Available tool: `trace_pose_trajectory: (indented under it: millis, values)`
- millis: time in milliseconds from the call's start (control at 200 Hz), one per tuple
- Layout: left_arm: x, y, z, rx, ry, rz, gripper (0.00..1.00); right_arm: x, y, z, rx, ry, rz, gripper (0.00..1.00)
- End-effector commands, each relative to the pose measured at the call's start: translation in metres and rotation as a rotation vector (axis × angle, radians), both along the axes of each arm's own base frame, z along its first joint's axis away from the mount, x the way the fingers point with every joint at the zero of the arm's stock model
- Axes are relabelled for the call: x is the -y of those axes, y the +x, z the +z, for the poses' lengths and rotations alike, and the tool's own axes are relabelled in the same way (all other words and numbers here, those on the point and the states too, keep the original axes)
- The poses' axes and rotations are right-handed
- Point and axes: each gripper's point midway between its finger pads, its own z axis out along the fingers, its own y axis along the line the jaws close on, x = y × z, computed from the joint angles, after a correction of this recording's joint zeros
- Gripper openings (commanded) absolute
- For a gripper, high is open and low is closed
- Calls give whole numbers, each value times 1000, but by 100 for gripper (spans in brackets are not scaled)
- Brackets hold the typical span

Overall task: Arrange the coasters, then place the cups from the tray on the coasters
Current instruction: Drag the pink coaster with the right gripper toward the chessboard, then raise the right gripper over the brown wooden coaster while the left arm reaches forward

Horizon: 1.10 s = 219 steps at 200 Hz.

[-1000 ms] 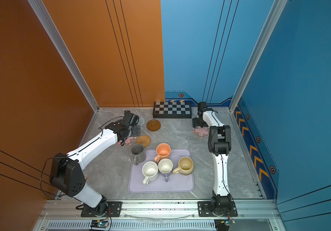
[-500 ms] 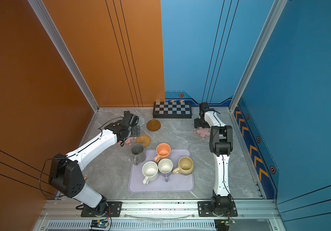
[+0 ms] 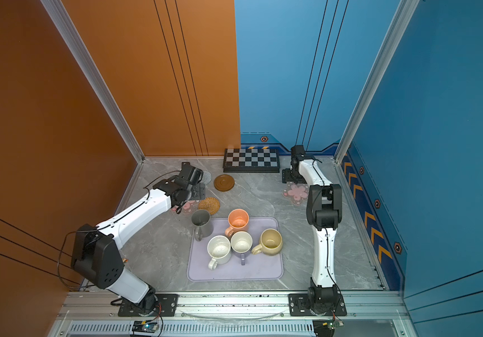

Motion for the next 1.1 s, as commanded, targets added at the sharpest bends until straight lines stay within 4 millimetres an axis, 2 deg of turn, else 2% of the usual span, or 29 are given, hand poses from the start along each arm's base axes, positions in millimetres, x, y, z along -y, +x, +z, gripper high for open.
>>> trace_pose_trajectory:
  millis: [0, 105, 220, 300, 345, 360, 385, 395, 420, 606, 701, 781, 901, 921, 1091]
  values:
    - [2, -10, -6, -34, 0, -13, 98, -5, 3, 37, 64, 16, -8, 83]
    - [3, -11, -7, -37, -1, -15, 98, -3, -6, 38, 54, -2, 0, 83]
    - [5, -9, -9, -41, -9, -16, 98, -11, -23, 43, 41, -23, 55, 83]
    - [8, -6, -10, -45, -17, -19, 98, -23, -37, 47, 33, -40, 100, 83]
    - [11, -3, -11, -46, -19, -20, 98, -31, -45, 41, 16, -43, 124, 83]
    - [11, -2, -11, -48, -18, -20, 98, -34, -48, 52, 37, -42, 129, 83]
    - [13, 0, -11, -47, -21, -21, 99, -40, -50, 57, 48, -38, 142, 83]
    - [13, 1, -12, -49, -21, -22, 99, -41, -55, 51, 32, -39, 146, 83]
    - [15, 3, -12, -48, -20, -23, 100, -45, -60, 51, 34, -35, 154, 83]
    - [28, 23, -24, -74, -40, -23, 93, -80, -82, 57, 69, 63, 180, 82]
    - [38, 37, -31, -87, -56, -31, 91, -100, -83, 65, 118, 130, 155, 79]
    - [43, 46, -34, -89, -98, -8, 91, -124, -78, 71, 174, 200, 139, 77]
    - [43, 60, -39, -98, -174, 37, 88, -153, -69, 73, 204, 190, 142, 74]
    - [42, 63, -40, -100, -187, 43, 82, -158, -67, 72, 205, 190, 141, 74]
    - [33, 81, -51, -119, -282, 106, 71, -196, -58, 70, 199, 246, 140, 70]
